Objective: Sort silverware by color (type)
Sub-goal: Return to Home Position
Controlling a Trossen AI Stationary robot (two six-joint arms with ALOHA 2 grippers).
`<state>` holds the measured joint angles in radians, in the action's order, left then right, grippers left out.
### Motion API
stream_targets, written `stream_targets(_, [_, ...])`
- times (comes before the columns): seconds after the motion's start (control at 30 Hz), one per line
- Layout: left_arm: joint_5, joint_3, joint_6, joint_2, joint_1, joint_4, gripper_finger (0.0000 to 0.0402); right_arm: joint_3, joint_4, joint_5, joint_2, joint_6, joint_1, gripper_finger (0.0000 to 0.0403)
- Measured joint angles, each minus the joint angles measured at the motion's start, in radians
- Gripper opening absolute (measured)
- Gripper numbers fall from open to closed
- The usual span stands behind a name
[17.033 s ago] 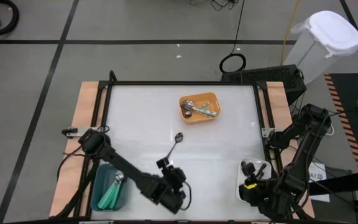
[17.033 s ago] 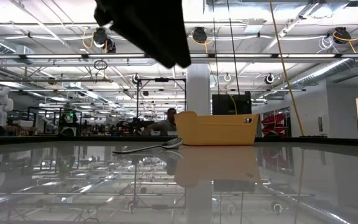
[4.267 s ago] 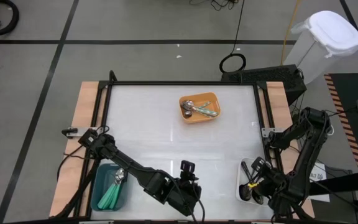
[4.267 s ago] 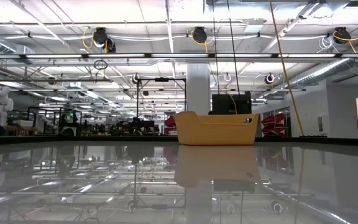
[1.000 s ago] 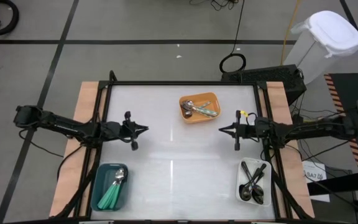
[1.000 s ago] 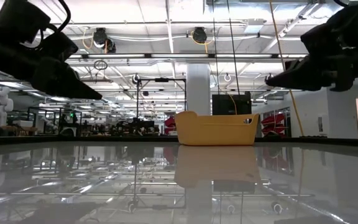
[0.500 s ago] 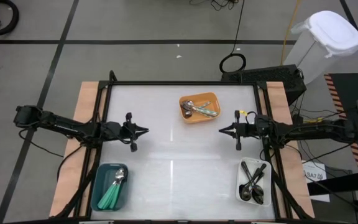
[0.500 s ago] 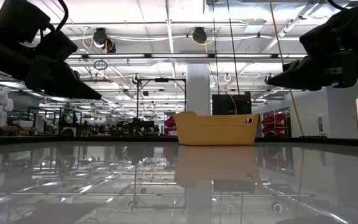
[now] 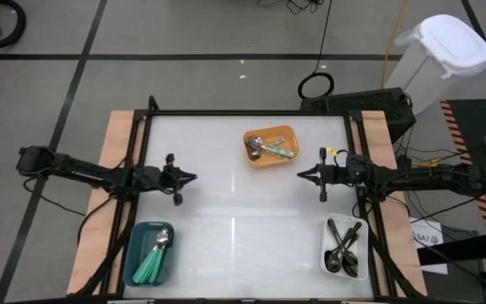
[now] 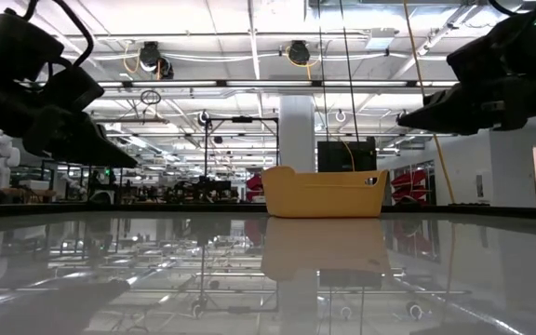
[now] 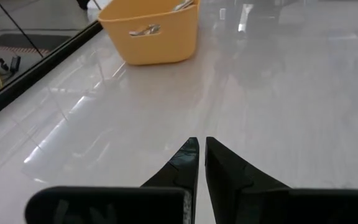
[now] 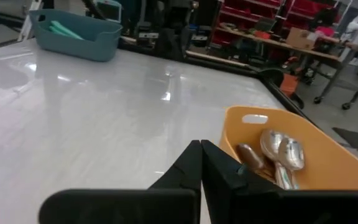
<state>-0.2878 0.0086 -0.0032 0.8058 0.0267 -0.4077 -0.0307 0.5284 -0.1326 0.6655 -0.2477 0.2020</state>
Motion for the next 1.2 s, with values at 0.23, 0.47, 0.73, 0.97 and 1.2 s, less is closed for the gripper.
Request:
stream_targets(0.23, [0.0,0.0,-0.007,-0.117,0.0,0.097,0.003,0.0,-0.054,0.023,-0.008,0.024,0.0,0.0])
stream_targets(0.47, [0.0,0.0,-0.036,-0.269,0.0,0.271,0.003,0.001,-0.12,0.05,-0.063,0.08,-0.007,0.0])
stream_targets(0.73, [-0.001,0.001,-0.031,-0.405,0.008,0.353,0.003,0.001,-0.181,0.203,-0.141,0.09,-0.11,0.0])
stream_targets(0.97, [-0.005,0.001,-0.011,-0.423,0.008,0.354,0.003,0.001,-0.21,0.222,-0.233,0.094,-0.157,0.0])
stream_targets(1.2, [-0.022,0.001,-0.003,-0.423,0.007,0.355,0.003,0.001,-0.319,0.239,-0.368,0.105,-0.166,0.0])
